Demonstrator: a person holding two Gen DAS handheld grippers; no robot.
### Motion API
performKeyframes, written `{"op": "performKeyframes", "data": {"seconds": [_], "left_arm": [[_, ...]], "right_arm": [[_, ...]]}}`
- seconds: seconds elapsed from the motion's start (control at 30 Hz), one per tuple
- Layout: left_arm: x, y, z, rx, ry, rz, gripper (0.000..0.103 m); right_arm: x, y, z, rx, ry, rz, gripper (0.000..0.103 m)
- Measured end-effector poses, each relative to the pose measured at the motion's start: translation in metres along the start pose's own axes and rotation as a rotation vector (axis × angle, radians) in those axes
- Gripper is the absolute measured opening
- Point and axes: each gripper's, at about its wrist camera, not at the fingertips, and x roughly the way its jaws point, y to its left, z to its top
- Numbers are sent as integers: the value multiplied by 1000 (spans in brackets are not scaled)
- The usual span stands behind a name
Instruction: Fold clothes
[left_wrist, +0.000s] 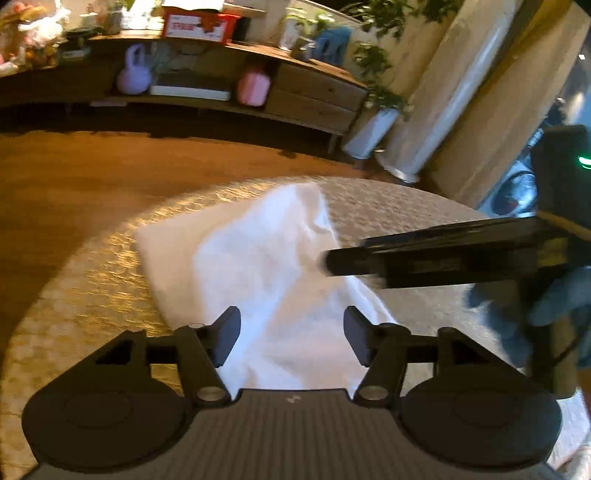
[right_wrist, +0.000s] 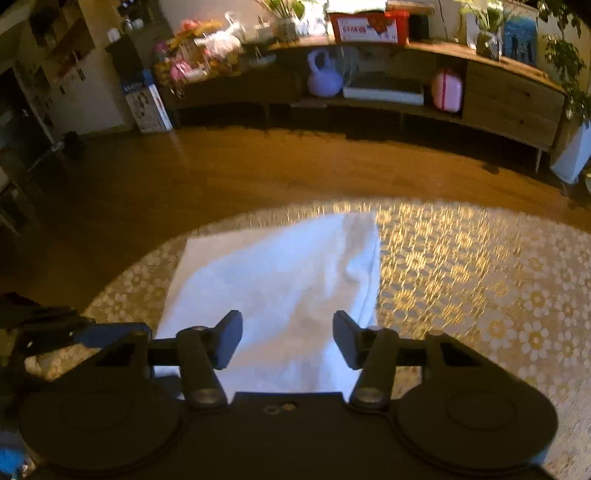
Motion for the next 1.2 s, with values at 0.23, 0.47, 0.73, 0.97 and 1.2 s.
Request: {"op": "performKeyframes", "data": {"seconds": [0.23,0.47,0.73,0.97,1.2], "left_arm": [[27,9,-29,-28,56,26,60],[15,13,-5,-22,-12,34,61],[47,33,17,-97,1,119,61],[61,24,13,-66,15,173,61],[34,4,5,-55,11,211,63]], "right_arm": [[38,-16,-17,63,87,-19,103],[13,-18,-24,-32,69,-50,103],[17,1,-44,-165,96,-50,103],[11,-9,-59,-173,115,-44,103],[-16,2,-63,-154,65,-54,103]]}}
